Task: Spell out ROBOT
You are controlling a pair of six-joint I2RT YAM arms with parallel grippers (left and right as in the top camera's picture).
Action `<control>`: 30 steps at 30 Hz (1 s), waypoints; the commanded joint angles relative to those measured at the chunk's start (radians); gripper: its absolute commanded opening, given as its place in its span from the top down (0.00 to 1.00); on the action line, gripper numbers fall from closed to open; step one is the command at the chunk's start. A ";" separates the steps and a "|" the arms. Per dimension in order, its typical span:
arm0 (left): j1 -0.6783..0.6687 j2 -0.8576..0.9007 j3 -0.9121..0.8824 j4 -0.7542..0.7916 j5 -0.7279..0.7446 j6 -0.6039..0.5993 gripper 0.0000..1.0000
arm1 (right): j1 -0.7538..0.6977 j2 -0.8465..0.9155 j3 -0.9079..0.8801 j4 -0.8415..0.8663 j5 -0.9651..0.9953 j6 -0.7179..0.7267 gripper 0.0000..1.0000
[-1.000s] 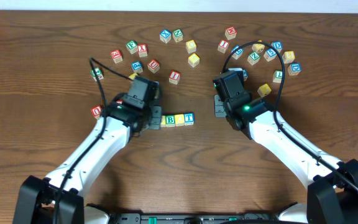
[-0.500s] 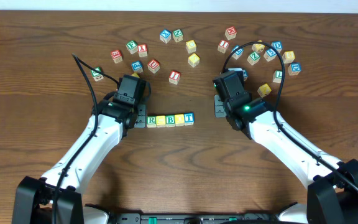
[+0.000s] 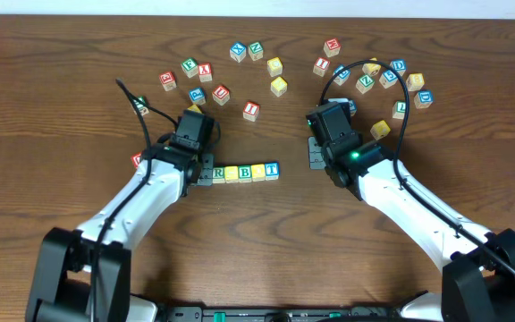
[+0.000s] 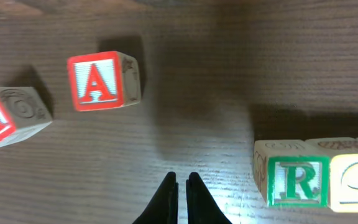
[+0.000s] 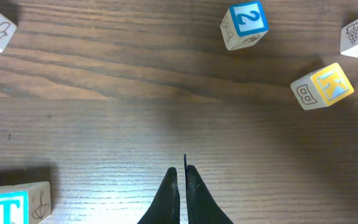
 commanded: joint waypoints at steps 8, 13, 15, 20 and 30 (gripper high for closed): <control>0.003 0.016 -0.012 0.017 0.069 0.006 0.93 | -0.006 -0.019 0.019 -0.007 0.005 -0.012 0.99; 0.003 0.016 -0.013 0.016 0.069 0.006 0.92 | -0.006 -0.019 0.019 -0.007 0.005 -0.012 0.99; 0.003 0.016 -0.014 0.016 0.069 0.006 0.92 | -0.006 -0.019 0.019 -0.007 0.005 -0.012 0.99; 0.003 0.016 -0.019 0.015 0.077 0.006 0.93 | -0.006 -0.019 0.019 -0.007 0.005 -0.012 0.99; 0.003 0.020 -0.027 0.017 0.122 0.006 0.93 | -0.006 -0.019 0.019 -0.006 0.005 -0.011 0.99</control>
